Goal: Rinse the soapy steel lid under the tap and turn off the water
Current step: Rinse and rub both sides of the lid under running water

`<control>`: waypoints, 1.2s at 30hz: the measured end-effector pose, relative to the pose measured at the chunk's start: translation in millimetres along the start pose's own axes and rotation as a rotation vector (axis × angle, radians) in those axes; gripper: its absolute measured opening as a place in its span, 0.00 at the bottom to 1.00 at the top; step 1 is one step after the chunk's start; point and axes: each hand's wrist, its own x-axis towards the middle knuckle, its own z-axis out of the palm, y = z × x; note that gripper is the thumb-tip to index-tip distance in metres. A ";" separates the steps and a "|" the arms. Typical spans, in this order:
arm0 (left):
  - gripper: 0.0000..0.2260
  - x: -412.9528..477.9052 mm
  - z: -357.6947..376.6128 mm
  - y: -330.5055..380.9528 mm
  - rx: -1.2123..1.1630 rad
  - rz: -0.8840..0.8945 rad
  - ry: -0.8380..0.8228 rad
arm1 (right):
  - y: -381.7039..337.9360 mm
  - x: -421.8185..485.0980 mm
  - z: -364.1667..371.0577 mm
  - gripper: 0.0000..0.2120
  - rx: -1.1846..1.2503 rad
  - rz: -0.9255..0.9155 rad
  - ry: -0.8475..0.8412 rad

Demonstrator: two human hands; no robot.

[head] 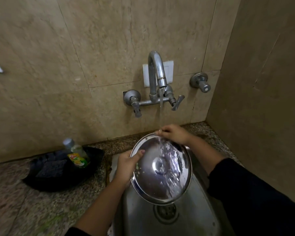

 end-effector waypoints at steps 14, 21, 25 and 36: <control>0.04 1.0 -4.1 9.2 -0.060 0.020 -0.028 | -0.2 -11.0 3.8 0.12 0.305 0.053 0.281; 0.05 22.5 5.7 36.2 0.116 -0.040 -0.330 | -44.9 -1.4 21.6 0.09 0.068 -0.174 -0.057; 0.04 14.4 0.6 28.5 0.030 -0.025 -0.208 | -10.1 -9.8 4.7 0.13 0.331 -0.012 0.158; 0.04 8.7 7.5 27.5 -0.035 0.091 -0.060 | -21.6 -6.8 2.5 0.10 0.272 -0.079 0.273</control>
